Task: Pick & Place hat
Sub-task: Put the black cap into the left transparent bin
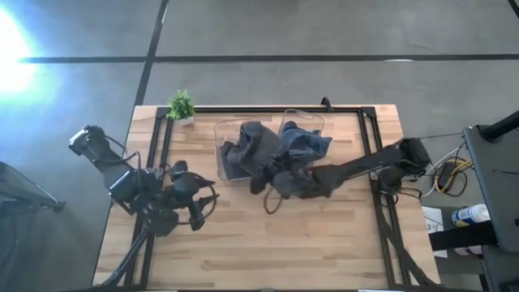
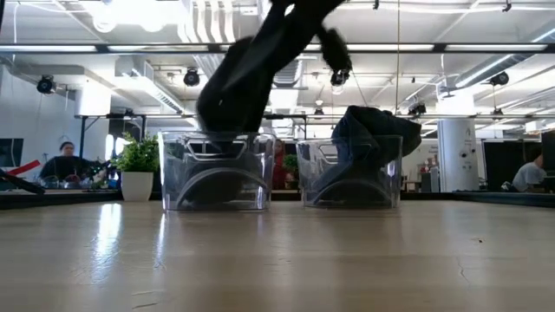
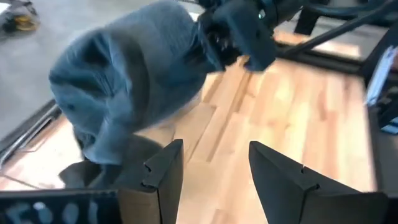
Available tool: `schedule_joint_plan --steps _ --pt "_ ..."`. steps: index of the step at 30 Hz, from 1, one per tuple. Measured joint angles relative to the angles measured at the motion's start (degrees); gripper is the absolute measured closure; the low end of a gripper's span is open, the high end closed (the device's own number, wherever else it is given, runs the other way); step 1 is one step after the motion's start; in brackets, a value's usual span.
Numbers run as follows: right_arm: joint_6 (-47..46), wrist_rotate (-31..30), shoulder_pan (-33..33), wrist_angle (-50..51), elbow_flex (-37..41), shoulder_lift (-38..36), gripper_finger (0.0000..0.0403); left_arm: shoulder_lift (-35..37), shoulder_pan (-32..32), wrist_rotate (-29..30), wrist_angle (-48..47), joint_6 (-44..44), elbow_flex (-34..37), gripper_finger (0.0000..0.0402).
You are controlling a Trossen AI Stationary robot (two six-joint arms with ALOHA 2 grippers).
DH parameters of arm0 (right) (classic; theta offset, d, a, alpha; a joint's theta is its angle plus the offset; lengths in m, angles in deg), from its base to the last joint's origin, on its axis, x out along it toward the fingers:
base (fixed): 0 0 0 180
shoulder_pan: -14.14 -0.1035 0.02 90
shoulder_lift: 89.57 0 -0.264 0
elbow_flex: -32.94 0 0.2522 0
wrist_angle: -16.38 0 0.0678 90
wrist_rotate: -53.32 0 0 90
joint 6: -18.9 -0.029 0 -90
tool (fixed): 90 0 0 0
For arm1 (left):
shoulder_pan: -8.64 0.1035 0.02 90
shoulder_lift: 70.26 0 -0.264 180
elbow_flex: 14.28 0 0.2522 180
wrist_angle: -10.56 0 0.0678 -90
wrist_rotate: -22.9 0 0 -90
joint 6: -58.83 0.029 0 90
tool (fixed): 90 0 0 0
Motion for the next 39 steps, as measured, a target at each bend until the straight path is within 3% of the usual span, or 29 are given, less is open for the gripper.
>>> schedule_joint_plan --steps 6,11,21,31,39 --pt "0.90 5.59 4.54 -0.43 -5.39 10.12 0.0390 -0.05 0.14 0.31 -0.68 -0.84 4.75 0.0226" --pt "1.37 5.86 6.52 0.65 -11.34 17.33 0.0390 2.16 0.38 -1.99 -0.66 -4.58 8.66 0.0226" --pt "4.32 5.47 8.28 17.05 -25.58 27.71 0.0386 8.14 0.40 -2.70 0.23 -8.00 13.96 0.0226" --pt "4.28 10.00 7.44 29.20 -34.43 32.53 0.0309 9.12 0.89 -2.27 2.99 -7.93 16.27 0.0226" --pt "8.04 10.65 4.77 35.04 -37.97 32.27 0.0241 8.97 1.04 -1.61 7.89 -6.93 16.18 0.0226"
